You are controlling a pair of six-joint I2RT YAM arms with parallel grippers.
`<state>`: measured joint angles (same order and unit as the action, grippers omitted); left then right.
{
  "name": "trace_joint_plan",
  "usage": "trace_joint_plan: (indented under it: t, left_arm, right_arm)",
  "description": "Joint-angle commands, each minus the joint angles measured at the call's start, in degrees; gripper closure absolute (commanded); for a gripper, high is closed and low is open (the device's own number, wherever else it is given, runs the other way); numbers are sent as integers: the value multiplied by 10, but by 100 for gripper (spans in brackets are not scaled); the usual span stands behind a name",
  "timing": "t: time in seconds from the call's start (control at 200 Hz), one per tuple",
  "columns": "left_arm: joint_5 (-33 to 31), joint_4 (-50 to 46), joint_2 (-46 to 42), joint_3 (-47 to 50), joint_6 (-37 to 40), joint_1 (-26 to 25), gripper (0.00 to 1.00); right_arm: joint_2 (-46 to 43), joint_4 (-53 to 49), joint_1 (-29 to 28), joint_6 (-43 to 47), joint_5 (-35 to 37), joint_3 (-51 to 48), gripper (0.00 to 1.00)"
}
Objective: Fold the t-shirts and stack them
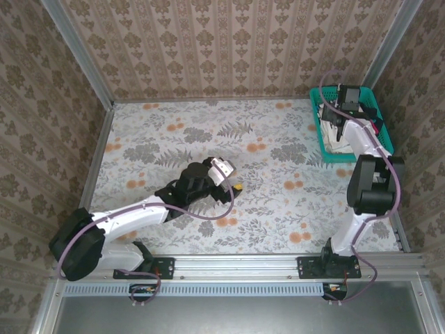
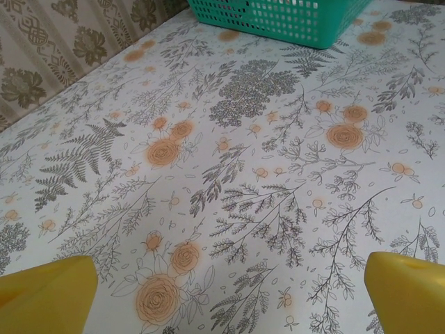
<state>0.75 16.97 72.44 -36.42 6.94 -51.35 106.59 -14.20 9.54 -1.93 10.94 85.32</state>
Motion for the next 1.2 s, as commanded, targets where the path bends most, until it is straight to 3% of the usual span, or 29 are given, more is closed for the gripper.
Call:
trace_joint_plan:
  t: [0.0, 0.145, 0.27, 0.535, 0.73, 0.965, 1.195]
  left_arm:
    - [8, 14, 8, -16, 11, -6, 0]
    - [3, 12, 11, -17, 7, -8, 0]
    - [-3, 6, 10, -15, 8, -8, 0]
    - [-6, 7, 21, -25, 17, -8, 0]
    - [6, 9, 43, -45, 21, -8, 0]
    - [11, 30, 57, -45, 8, -8, 0]
    - [11, 43, 70, -47, 7, -8, 0]
  right_arm:
    - [51, -56, -4, -17, -46, 49, 36]
    - [111, -94, 0, -20, -43, 104, 58]
    - [115, -113, 0, -26, -20, 129, 100]
    - [-62, 25, -5, -34, 74, 40, 100]
    - [-181, 144, 1, -31, 75, -36, 100]
    - [-264, 170, 24, -56, 37, -35, 100]
    - [-290, 120, 30, -57, -7, 68, 100]
